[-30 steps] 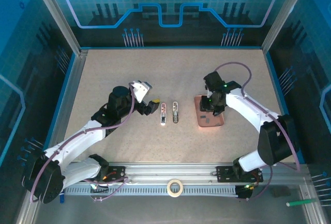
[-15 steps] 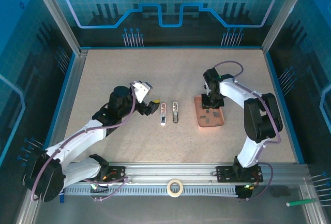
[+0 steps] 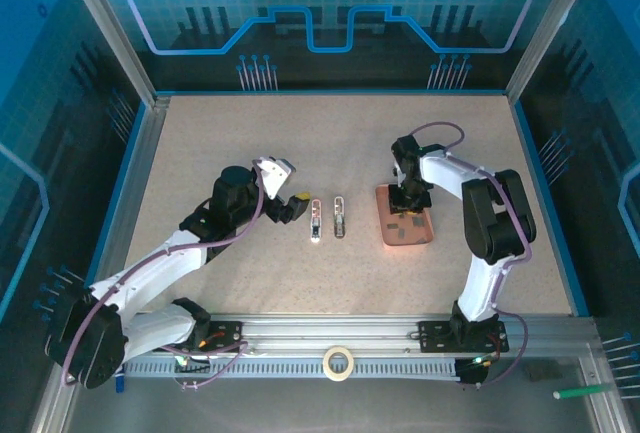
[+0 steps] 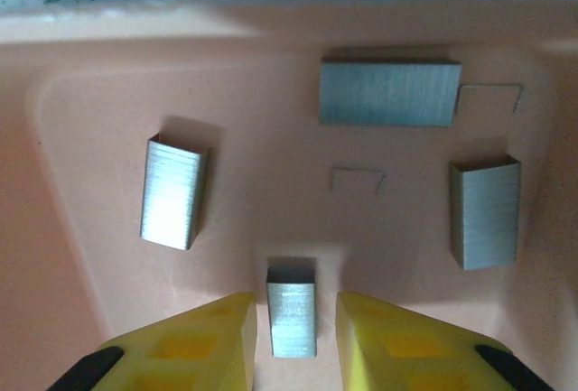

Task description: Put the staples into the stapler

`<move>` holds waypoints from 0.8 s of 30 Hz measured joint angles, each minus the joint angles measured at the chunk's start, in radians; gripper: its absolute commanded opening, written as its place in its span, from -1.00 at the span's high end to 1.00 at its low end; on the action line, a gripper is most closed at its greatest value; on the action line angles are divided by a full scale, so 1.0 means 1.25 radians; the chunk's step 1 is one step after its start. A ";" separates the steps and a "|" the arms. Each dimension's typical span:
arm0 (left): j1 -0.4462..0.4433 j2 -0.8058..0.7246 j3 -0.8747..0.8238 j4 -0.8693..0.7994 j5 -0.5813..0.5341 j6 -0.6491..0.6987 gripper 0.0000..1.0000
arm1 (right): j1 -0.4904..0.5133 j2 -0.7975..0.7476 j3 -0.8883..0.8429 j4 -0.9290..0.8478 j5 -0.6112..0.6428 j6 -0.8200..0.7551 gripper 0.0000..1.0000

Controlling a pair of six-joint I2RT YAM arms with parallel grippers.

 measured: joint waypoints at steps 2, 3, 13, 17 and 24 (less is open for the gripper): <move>0.000 0.002 0.000 0.000 0.000 0.000 -0.77 | 0.000 0.004 0.001 0.002 -0.006 -0.002 0.42; 0.000 0.002 0.000 0.000 0.000 0.000 -0.77 | 0.000 0.006 0.003 0.004 -0.009 -0.005 0.43; 0.000 0.005 0.000 0.000 0.000 0.000 -0.77 | -0.005 0.023 0.016 0.011 -0.012 -0.011 0.53; 0.000 0.007 0.000 0.000 0.000 0.000 -0.77 | -0.005 0.026 0.020 0.012 -0.006 -0.011 0.62; 0.000 0.008 0.000 0.000 0.000 -0.001 -0.77 | -0.005 0.007 0.010 0.021 0.005 -0.006 0.68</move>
